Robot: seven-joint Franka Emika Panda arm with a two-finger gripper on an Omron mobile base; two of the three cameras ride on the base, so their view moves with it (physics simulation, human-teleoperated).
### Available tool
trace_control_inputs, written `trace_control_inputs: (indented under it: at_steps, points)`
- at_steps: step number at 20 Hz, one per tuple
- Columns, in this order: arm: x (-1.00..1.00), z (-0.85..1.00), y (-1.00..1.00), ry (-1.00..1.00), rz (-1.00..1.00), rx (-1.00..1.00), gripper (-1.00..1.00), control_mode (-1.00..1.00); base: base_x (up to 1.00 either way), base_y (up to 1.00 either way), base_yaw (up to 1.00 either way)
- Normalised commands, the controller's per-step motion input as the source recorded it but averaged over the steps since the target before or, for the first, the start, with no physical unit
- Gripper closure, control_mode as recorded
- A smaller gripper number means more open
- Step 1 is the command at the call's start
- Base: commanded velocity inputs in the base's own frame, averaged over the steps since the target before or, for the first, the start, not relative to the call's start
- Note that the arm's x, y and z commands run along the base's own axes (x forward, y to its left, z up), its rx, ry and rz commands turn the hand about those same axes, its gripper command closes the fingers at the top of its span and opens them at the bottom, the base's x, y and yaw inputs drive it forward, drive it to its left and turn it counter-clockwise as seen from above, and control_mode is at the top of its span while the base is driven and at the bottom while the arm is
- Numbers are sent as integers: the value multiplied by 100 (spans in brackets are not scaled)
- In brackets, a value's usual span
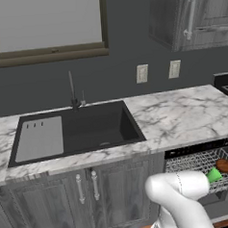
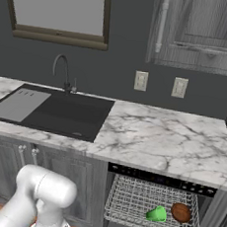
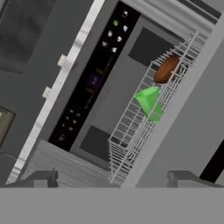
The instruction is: Pick up the cup and bowl from the counter, place them in the dishwasher, and close the dishwasher door.
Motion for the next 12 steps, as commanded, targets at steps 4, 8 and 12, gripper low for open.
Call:
trace_control_inputs:
  at_steps: [4,8,12]
  points:
    - [1,-47,-12,-5,0,0,-100,-100,0,0,0]
    - [12,-32,-29,-7,0,0,-100,-100,0,0,0]
    - [27,-21,-40,-8,0,0,-100,-100,0,0,0]
